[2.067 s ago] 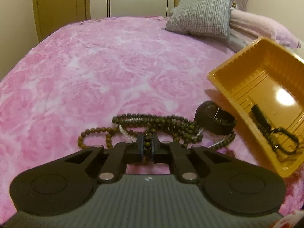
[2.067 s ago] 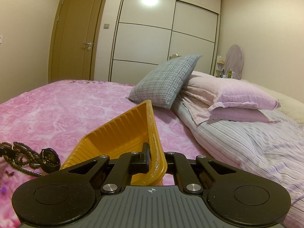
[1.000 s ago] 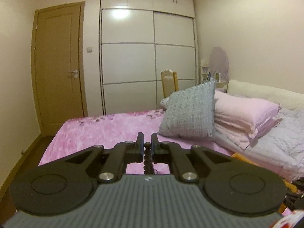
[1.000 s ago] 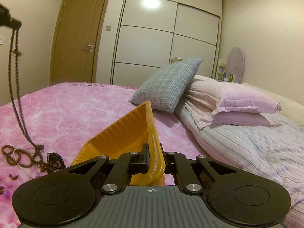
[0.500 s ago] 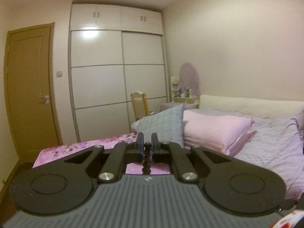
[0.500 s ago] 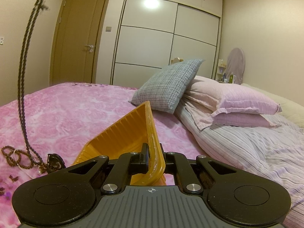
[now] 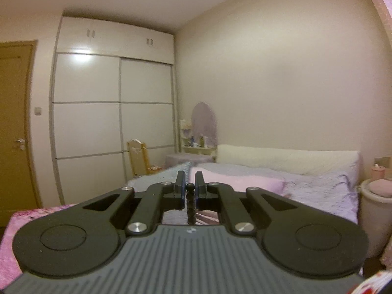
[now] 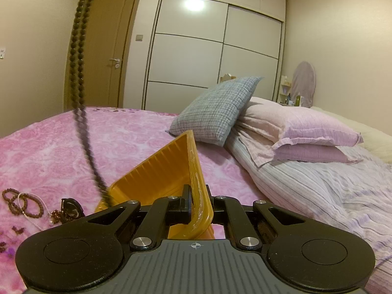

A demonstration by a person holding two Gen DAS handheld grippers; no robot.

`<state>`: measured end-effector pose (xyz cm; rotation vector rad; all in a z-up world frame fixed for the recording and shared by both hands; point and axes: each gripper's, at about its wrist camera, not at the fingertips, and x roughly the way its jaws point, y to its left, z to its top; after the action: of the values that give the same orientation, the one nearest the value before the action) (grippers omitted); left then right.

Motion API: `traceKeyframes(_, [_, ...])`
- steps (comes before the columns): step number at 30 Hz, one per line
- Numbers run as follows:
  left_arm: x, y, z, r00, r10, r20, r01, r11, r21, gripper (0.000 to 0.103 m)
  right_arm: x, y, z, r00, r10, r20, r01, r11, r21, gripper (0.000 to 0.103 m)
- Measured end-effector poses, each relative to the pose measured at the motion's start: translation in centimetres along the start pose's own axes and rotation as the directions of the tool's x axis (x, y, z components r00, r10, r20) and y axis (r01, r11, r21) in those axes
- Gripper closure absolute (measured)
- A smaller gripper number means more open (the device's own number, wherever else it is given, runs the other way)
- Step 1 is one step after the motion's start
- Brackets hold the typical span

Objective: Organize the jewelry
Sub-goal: 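Lower the bead strand into the orange tray and open the left tool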

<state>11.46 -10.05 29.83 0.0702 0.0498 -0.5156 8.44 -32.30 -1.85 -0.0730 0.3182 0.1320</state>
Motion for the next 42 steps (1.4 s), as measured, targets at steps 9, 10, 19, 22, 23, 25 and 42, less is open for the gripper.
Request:
traceKeyframes(9, [4.9,-2.6,-6.2,0.976,-0.106,-0.189,0.103,0.994,-0.027,0.097,-0.1,0.0,0.0,1.000,0.000,0.000,0.000,1.000,0.005,0.096])
traceKeyframes(10, [5.3,-2.8,-7.0,0.971,-0.115,-0.209,0.111,0.993,-0.032,0.097,-0.1,0.0,0.0,1.000,0.001,-0.001,-0.001,1.000,0.005,0.096])
traceKeyframes(19, [8.3,-2.9,-12.7,0.922,-0.163,-0.352,0.142,0.986,-0.086,0.097,0.0,0.0,0.0,1.000,0.001,-0.003,-0.001,1.000,0.009,0.096])
traceKeyframes(22, [9.5,-2.8,-14.2,0.906,-0.166,-0.390,0.136,0.985,-0.104,0.097,0.1,0.1,-0.1,1.000,0.001,-0.003,-0.001,1.000,0.008,0.096])
traceKeyframes(23, [9.6,-2.8,-14.6,0.902,-0.169,-0.399,0.135,0.985,-0.112,0.097,0.1,0.1,0.0,1.000,0.001,-0.004,-0.001,1.000,0.009,0.096])
traceKeyframes(25, [10.3,-2.6,-15.7,0.889,-0.175,-0.423,0.128,0.982,-0.137,0.097,0.1,0.1,0.0,1.000,0.001,-0.004,-0.001,1.000,0.009,0.096])
traceKeyframes(42, [7.5,2.5,-18.3,0.892,-0.053,-0.450,-0.031,0.984,-0.178,0.080,0.3,0.1,-0.1,1.000,-0.008,-0.012,0.009,1.000,0.013,0.096])
